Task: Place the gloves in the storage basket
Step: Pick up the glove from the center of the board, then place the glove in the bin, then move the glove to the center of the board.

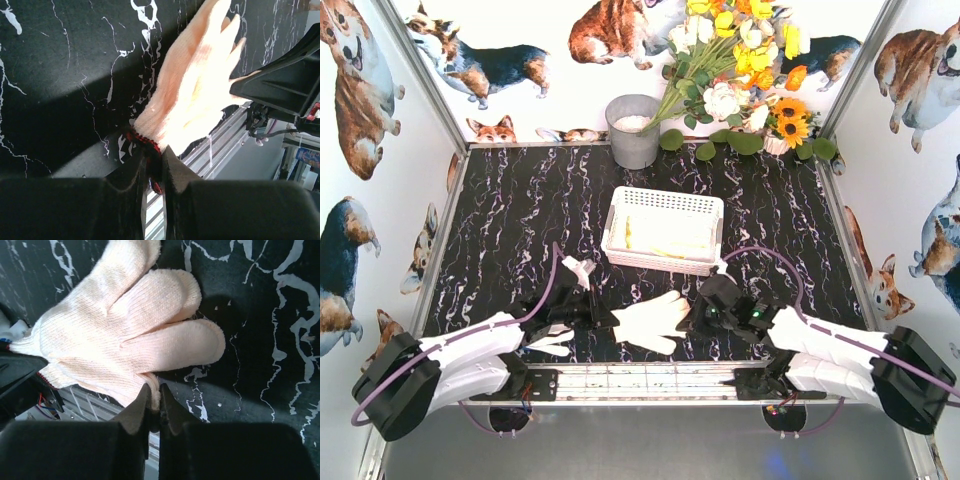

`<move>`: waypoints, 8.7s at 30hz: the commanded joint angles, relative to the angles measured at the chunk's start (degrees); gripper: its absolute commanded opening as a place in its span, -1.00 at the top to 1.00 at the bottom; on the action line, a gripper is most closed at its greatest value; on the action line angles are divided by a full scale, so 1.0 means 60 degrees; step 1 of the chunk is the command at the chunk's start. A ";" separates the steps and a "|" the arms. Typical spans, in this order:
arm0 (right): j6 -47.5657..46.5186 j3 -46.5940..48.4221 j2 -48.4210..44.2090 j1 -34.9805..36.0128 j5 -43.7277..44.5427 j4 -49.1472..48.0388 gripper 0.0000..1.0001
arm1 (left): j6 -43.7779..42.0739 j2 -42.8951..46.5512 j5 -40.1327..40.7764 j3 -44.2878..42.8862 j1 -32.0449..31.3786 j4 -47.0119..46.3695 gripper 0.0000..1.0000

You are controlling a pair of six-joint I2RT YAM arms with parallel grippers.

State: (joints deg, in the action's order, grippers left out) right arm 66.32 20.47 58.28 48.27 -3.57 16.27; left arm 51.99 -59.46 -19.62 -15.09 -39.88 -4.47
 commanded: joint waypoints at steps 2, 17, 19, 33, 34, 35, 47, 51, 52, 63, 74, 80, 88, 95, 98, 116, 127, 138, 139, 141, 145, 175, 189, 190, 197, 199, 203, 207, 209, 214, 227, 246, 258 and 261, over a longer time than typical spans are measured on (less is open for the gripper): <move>-0.0068 0.0218 -0.0883 0.0012 0.0592 0.0589 1.00 | -0.0401 0.0407 -0.0001 -0.0431 0.0117 0.0429 1.00; -0.0684 0.1753 -0.2672 0.0011 0.1471 0.3028 1.00 | -0.1218 0.0630 -0.0435 -0.2336 0.0100 0.2120 1.00; -0.0844 0.2115 -0.2843 0.0011 0.1732 0.3403 1.00 | -0.1392 0.0528 -0.0400 -0.2879 0.0101 0.2500 1.00; -0.3259 0.5387 -0.2672 -0.0372 0.3800 0.5528 1.00 | -0.2921 -0.1896 -0.0320 -0.7354 0.0113 0.4281 1.00; -0.3488 0.5544 -0.2513 -0.0538 0.3772 0.5538 1.00 | -0.3059 -0.2160 -0.0320 -0.7694 0.0135 0.4388 1.00; -0.3681 0.5667 -0.2333 -0.0781 0.3659 0.5502 1.00 | -0.3179 -0.2402 -0.0319 -0.7988 0.0167 0.4472 1.00; -0.5157 0.5994 -0.0609 -0.3738 0.1422 0.3757 1.00 | -0.4043 -0.5068 -0.0724 -1.0539 0.0939 0.5038 1.00; -0.5399 0.6126 -0.0102 -0.4291 0.1046 0.3467 1.00 | -0.4276 -0.5769 -0.0976 -1.1154 0.1110 0.5025 1.00; -0.5458 0.6158 0.0044 -0.4395 0.1005 0.3373 1.00 | -0.4346 -0.6085 -0.1022 -1.1352 0.1153 0.5039 1.00; -0.5860 0.7318 0.2145 -0.4991 0.0666 0.2735 1.00 | -0.4620 -0.8148 -0.1642 -1.3302 0.1954 0.5256 1.00; -0.5795 0.7953 0.3982 -0.5042 0.0295 0.2161 1.00 | -0.4973 -0.9365 -0.1607 -1.3981 0.2381 0.5654 1.00; -0.5876 0.8254 0.5036 -0.5042 0.0072 0.2103 1.00 | -0.5339 -1.0099 -0.0885 -1.4362 0.2453 0.6483 1.00; -0.5870 0.8637 0.5903 -0.5042 -0.0347 0.2201 1.00 | -0.5534 -1.0406 -0.0690 -1.4425 0.2540 0.6532 1.00; -0.5869 0.8692 0.6301 -0.5042 -0.0522 0.2136 1.00 | -0.5804 -1.0634 -0.0305 -1.4657 0.2603 0.6969 1.00; -0.5881 0.8717 0.6473 -0.5042 -0.0617 0.2122 1.00 | -0.5886 -1.0765 -0.0204 -1.4718 0.2614 0.7097 1.00; -0.5927 0.8787 0.7238 -0.5020 -0.0759 0.1990 1.00 | -0.6227 -1.0966 0.0968 -1.4798 0.2618 0.7705 1.00; -0.6271 0.9038 0.6443 -0.4821 0.0093 0.2470 0.24 | -0.6328 -1.0993 0.0881 -1.4569 0.2602 0.7376 1.00; -0.6211 0.9354 0.6594 -0.4002 -0.0462 0.1886 0.16 | -0.6258 -1.0875 0.0701 -1.4341 0.2594 0.7180 1.00; -0.6122 0.9431 0.6792 -0.3995 -0.0696 0.1772 0.19 | -0.6242 -1.0876 0.0685 -1.4326 0.2593 0.7163 1.00; -0.6015 0.9539 0.7194 -0.3952 -0.0981 0.1523 0.24 | -0.6215 -1.0875 0.0664 -1.4310 0.2592 0.7138 1.00; -0.5896 0.9657 0.7884 -0.3942 -0.1025 0.1244 0.31 | -0.6191 -1.0847 0.0608 -1.4272 0.2582 0.7101 1.00; -0.5383 0.7529 0.3753 -0.3929 -0.0366 0.2216 0.27 | -0.5573 -0.6005 0.0861 -1.1525 0.2767 0.6832 -0.07; -0.4911 0.5022 -0.0703 -0.3988 0.0901 0.2733 0.05 | -0.2199 -0.0480 0.4510 -0.4785 0.4434 0.7655 -0.43; -0.4844 0.4863 -0.0862 -0.3988 0.0861 0.2720 0.05 | -0.1871 -0.0267 0.4952 -0.4423 0.4475 0.8001 -0.49; -0.4524 0.4055 -0.1860 -0.3988 0.0839 0.2936 0.04 | -0.0251 0.1415 0.7192 -0.3916 0.5124 0.9474 -0.75; -0.4513 0.3988 -0.2094 -0.3991 0.0967 0.3192 0.03 | -0.0237 0.1471 0.7065 -0.3821 0.5681 0.9334 -0.76; -0.4685 0.4075 -0.2339 -0.4002 0.1013 0.3630 0.03 | -0.0154 0.1070 0.7090 -0.3950 0.7198 0.9568 -0.90; -0.4669 0.4190 -0.2234 -0.4002 0.1022 0.3906 0.03 | -0.0055 0.0734 0.7646 -0.4030 0.8207 0.9555 -1.00; -0.4631 0.4213 -0.2093 -0.4002 0.0949 0.3863 0.03 | 0.0517 0.0783 0.7902 -0.3899 0.8630 0.9858 -0.99; -0.4606 0.4152 -0.1957 -0.4002 0.0615 0.3570 0.03 | 0.2553 0.1475 0.8389 -0.3383 0.9063 1.0803 -1.00; -0.4386 0.3649 -0.2682 -0.4002 0.0489 0.3515 0.01 | 0.2167 0.1962 0.6871 -0.2511 0.9063 0.9709 -0.52; -0.4229 0.3316 -0.2962 -0.4002 0.0594 0.3368 0.00 | 0.2723 0.1393 0.5104 -0.1586 0.6584 0.8048 0.14; -0.3673 0.2936 -0.3273 -0.4002 -0.0172 0.2868 0.03 | 0.4923 -0.1454 0.6043 -0.3804 0.1314 0.6699 0.35; -0.3589 0.2870 -0.3239 -0.3992 -0.0471 0.2802 0.03 | 0.5029 -0.1788 0.7067 -0.4769 0.0486 0.7439 0.32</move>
State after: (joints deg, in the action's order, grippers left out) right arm 43.70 37.78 39.09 24.58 -3.75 37.08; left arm 79.29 -68.73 15.90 -37.01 -32.03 38.37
